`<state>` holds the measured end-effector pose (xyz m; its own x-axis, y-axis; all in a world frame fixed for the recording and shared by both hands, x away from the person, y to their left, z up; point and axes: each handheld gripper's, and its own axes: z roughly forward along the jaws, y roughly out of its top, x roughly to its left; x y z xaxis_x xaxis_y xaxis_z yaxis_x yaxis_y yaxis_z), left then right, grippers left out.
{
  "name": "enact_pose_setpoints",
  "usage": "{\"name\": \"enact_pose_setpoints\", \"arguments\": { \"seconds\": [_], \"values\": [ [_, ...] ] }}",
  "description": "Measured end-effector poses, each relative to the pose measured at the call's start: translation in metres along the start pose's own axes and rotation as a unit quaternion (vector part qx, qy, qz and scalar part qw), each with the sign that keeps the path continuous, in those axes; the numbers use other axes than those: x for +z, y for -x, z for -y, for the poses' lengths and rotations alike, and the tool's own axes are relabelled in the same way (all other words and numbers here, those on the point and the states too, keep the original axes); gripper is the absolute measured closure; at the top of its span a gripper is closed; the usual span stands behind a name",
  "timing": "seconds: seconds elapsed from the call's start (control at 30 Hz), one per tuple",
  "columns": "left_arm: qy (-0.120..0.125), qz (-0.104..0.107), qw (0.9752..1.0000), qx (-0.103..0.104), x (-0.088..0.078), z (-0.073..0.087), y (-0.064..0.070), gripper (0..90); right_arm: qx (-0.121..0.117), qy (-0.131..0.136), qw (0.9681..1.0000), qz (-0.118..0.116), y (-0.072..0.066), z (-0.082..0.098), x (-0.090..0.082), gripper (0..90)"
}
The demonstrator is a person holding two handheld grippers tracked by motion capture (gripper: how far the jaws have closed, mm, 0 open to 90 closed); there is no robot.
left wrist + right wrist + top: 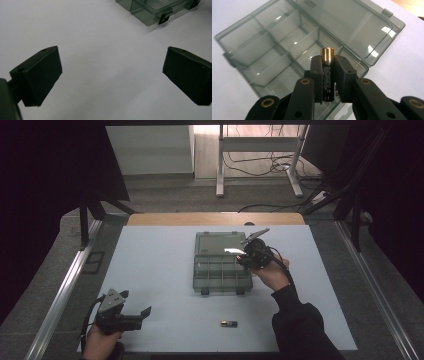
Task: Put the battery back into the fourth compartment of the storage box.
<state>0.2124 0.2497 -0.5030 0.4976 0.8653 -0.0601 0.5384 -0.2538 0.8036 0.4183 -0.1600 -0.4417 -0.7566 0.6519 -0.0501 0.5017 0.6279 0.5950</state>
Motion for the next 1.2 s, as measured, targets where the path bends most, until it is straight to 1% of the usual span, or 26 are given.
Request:
{"name": "enact_pose_setpoints", "arguments": {
  "seconds": [0.17,0.2,0.27,0.3,0.37,0.43,0.47,0.5,0.57,0.63,0.67,0.7,0.73,0.8,0.83,0.87,0.9,0.93,0.97,1.03,1.1,1.13,1.2],
  "values": [
    [0.0,0.0,1.0,-0.001,0.0,0.0,0.0,3.0,0.011,-0.015,0.9998,0.008,0.006,0.001,0.013,76.7],
    [0.0,0.0,1.0,-0.001,0.0,0.0,0.0,3.0,0.007,-0.017,0.9998,0.01,0.008,0.001,0.016,76.7],
    [0.0,0.0,1.0,-0.001,0.0,0.0,0.0,3.0,0.009,-0.02,0.9997,0.012,0.008,0.001,0.018,76.7],
    [0.0,0.0,1.0,-0.001,0.0,0.0,0.0,2.9,0.014,-0.025,0.9995,0.014,0.01,0.002,0.023,76.3],
    [0.0,0.001,1.0,-0.001,0.0,0.0,0.0,3.0,0.014,-0.025,0.9995,0.017,0.011,0.002,0.025,74.3],
    [0.0,0.0,1.0,-0.001,-0.001,0.0,0.0,3.0,0.017,-0.017,0.9996,0.015,0.012,0.002,0.024,68.1],
    [0.0,0.0,1.0,-0.001,-0.001,0.0,0.0,3.0,0.017,-0.017,0.9996,0.015,0.012,0.002,0.024,68.1],
    [0.0,0.0,1.0,-0.001,-0.001,0.001,0.0,3.0,0.017,-0.009,0.9997,0.015,0.012,0.002,0.02,61.6],
    [0.0,0.0,1.0,-0.001,-0.001,0.001,0.0,3.0,0.017,-0.007,0.9997,0.015,0.012,0.002,0.016,57.0],
    [0.0,-0.001,1.0,-0.001,-0.001,0.001,0.0,3.0,0.012,-0.004,0.9998,0.016,0.011,0.003,0.012,50.9],
    [0.0,-0.001,1.0,-0.001,-0.001,0.001,0.0,3.0,0.012,-0.004,0.9998,0.016,0.011,0.003,0.012,50.9],
    [0.0,-0.001,1.0,0.0,-0.001,0.001,0.0,3.0,0.005,-0.001,0.9999,0.015,0.009,0.004,0.008,44.9],
    [0.0,-0.001,1.0,0.0,-0.001,0.001,0.0,3.0,0.003,0.001,0.9999,0.016,0.007,0.004,0.006,42.2],
    [0.0,-0.001,1.0,0.0,-0.001,0.001,0.0,3.0,-0.004,0.005,0.9999,0.01,0.004,0.005,0.003,35.3],
    [0.0,-0.002,1.0,0.0,-0.001,0.001,0.0,3.0,-0.004,0.005,0.9999,0.01,0.004,0.005,0.003,35.3],
    [0.0,-0.002,1.0,0.001,-0.001,0.001,0.001,3.0,-0.014,0.004,0.9998,0.01,0.0,0.006,0.0,31.2],
    [0.0,-0.002,1.0,0.001,-0.001,0.001,0.001,3.0,-0.017,0.005,0.9998,0.009,-0.002,0.006,-0.001,28.4],
    [0.0,-0.002,1.0,0.001,-0.001,0.001,0.001,3.0,-0.017,0.005,0.9998,0.009,-0.002,0.006,-0.001,28.4],
    [0.0,-0.002,1.0,0.002,-0.001,0.001,0.001,3.0,-0.022,0.007,0.9997,0.005,-0.006,0.008,-0.004,24.4],
    [-0.001,-0.003,1.0,0.003,-0.001,0.001,0.001,3.0,-0.028,0.01,0.9995,-0.001,-0.01,0.01,-0.006,20.8],
    [-0.001,-0.003,1.0,0.003,-0.001,0.001,0.001,3.0,-0.031,0.011,0.9995,-0.003,-0.012,0.011,-0.008,20.1],
    [-0.001,-0.003,1.0,0.004,-0.001,0.001,0.001,3.0,-0.035,0.014,0.9992,-0.012,-0.015,0.013,-0.012,18.4],
    [-0.002,-0.003,1.0,0.004,-0.001,0.001,0.001,3.0,-0.035,0.015,0.9991,-0.02,-0.017,0.015,-0.014,16.0]
  ]
}}
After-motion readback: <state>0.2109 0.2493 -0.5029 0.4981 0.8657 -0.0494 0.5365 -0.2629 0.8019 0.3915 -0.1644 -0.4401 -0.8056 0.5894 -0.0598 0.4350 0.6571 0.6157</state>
